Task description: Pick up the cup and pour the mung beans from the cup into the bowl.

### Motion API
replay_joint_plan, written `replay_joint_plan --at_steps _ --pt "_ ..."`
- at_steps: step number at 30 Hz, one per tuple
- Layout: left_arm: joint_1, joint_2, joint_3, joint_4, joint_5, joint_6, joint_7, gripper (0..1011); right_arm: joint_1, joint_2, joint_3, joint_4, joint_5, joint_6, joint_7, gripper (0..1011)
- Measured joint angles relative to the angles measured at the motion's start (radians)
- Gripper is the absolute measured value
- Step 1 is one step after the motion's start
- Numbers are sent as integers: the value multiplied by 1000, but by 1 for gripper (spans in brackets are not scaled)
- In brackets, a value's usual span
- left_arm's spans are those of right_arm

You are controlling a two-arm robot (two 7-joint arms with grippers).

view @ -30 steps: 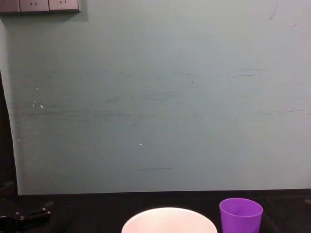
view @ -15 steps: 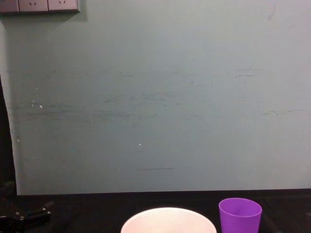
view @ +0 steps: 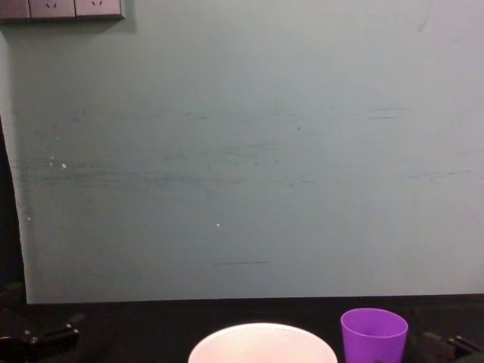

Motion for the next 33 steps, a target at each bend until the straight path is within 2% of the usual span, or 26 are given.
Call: replay_joint_plan --at_steps 7,17,25,33 --pt "0 0 0 0 0 0 0 1011 39 -50 1 57 -40 -9 -24 1003" --pt "0 0 0 0 0 0 0 1011 99 -114 9 153 -57 -28 -13 1003" --pt "0 0 0 0 0 0 0 1011 129 -142 18 193 -63 -24 11 1003" --pt "0 0 0 0 0 0 0 1011 138 -153 20 197 -95 -10 9 1003"
